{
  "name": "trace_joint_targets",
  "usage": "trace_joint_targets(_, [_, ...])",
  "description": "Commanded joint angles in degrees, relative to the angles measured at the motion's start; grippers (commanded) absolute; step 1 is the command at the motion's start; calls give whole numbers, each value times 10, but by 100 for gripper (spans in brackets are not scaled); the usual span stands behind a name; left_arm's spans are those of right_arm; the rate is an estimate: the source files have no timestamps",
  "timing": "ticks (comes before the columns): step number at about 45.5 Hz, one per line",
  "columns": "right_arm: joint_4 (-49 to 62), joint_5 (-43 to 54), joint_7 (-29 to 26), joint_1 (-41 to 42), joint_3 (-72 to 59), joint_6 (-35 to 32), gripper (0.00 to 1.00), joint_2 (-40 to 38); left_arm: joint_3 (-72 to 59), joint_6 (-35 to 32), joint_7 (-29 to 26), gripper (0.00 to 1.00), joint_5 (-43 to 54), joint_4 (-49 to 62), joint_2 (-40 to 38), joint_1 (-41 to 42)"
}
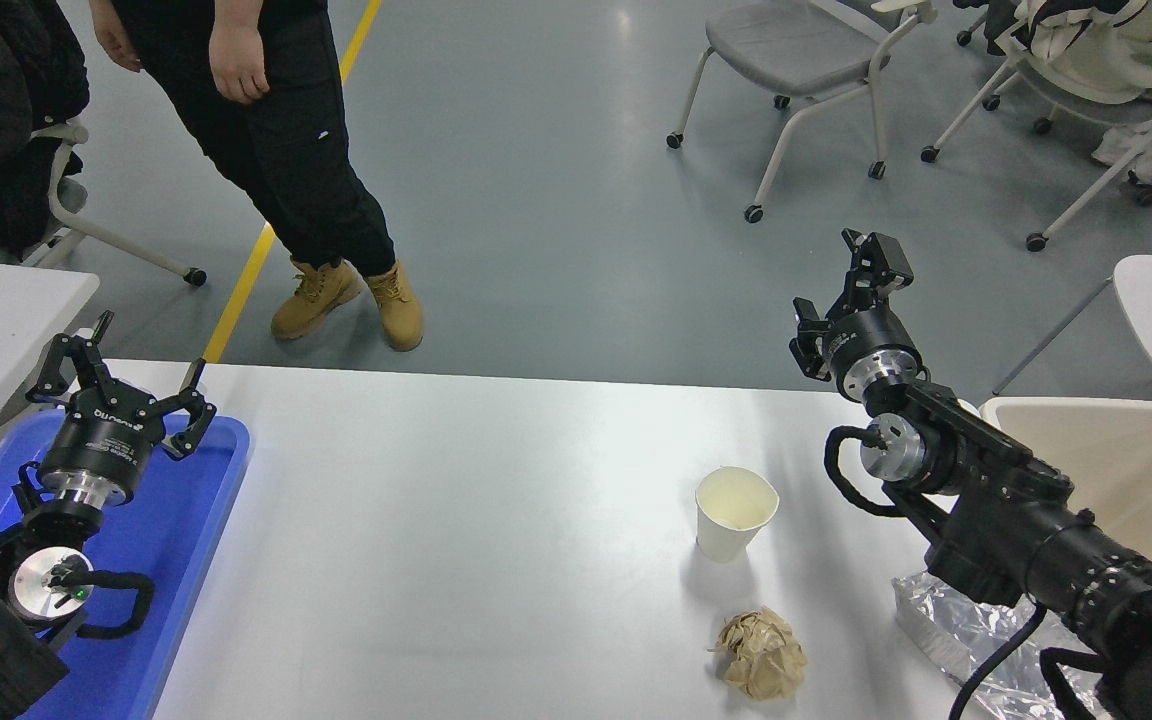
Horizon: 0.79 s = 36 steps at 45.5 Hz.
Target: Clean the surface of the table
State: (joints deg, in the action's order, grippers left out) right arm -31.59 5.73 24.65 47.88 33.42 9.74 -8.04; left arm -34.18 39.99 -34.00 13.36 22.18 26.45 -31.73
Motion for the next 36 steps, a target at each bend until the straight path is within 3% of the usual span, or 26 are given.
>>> trace_joint_targets(1, [-5,0,-5,1,-11,5,99,-22,0,0,0,100,0,1,-1,0])
trace_joint_targets(18, [-12,-13,-6,8,-93,-30,99,-76,-1,1,1,100,0,1,-1,0])
trace_joint_targets(29, [-118,-5,-6,25,-106,-66,99,-152,-1,1,1,100,0,0,-1,0])
trace_joint_targets(36, [-157,-4,-11,73,-228,-63,99,-196,-1,1,1,100,0,0,-1,0])
